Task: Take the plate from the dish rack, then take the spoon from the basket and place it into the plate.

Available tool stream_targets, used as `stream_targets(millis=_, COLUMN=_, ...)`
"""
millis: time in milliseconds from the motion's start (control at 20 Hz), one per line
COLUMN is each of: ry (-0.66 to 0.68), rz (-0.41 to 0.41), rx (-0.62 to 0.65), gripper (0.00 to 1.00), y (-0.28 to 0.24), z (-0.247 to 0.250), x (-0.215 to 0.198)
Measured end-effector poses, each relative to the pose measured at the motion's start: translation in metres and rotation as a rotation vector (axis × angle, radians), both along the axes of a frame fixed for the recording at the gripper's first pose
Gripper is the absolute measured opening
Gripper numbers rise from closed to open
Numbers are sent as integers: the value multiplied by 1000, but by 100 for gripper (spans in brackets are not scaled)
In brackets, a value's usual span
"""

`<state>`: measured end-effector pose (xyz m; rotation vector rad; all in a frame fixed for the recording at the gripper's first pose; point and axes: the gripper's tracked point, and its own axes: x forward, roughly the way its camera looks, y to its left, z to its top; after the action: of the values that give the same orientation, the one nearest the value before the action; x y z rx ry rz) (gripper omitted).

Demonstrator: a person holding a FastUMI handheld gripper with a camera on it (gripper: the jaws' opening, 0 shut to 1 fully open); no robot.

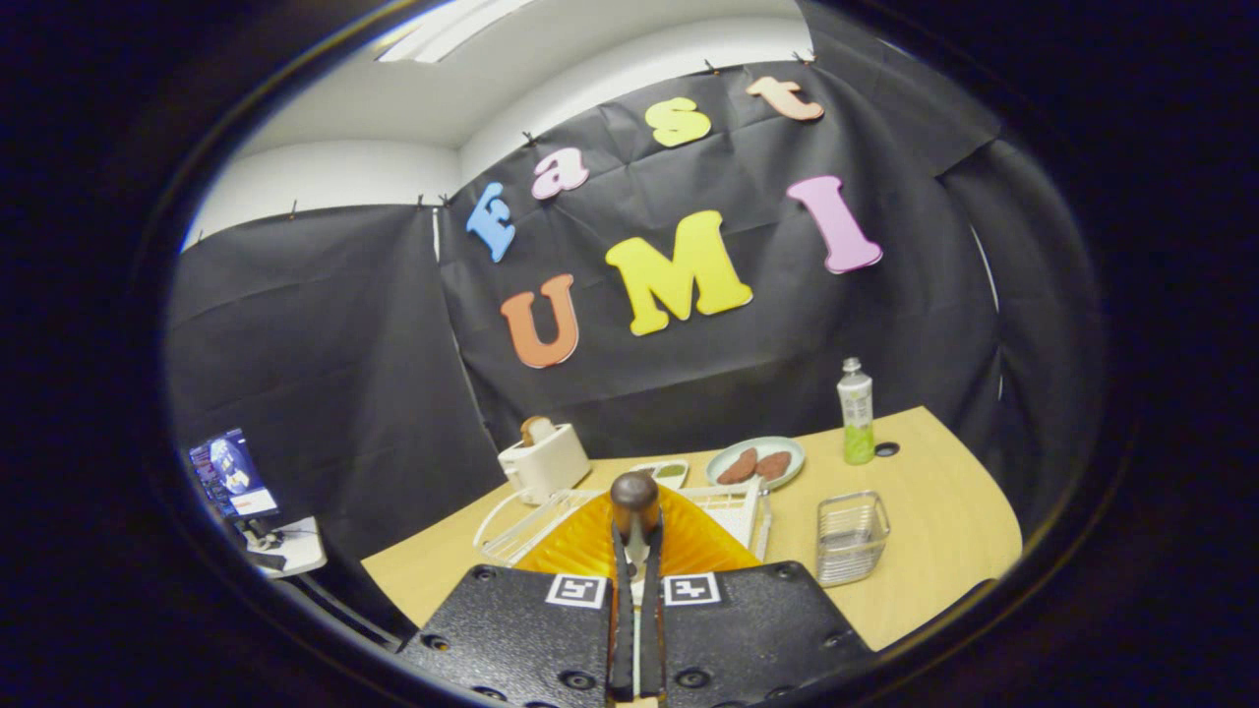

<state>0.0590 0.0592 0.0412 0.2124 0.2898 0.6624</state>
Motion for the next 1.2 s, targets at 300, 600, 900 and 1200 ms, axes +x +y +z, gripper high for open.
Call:
stream_targets(millis=300, ry=110, rz=116, rx=-85, gripper=8, y=43, z=-57, x=-26)
stream_targets(millis=600, ry=182, rz=181, rx=-159, gripper=8, y=75, z=-105, x=-39)
stream_targets(millis=900, ry=214, rz=232, rx=-206, gripper=11, y=93, z=-130, x=-45)
stream_targets(millis=1200, ry=240, rz=252, rx=-199, gripper=14, y=101, z=-135, x=-45)
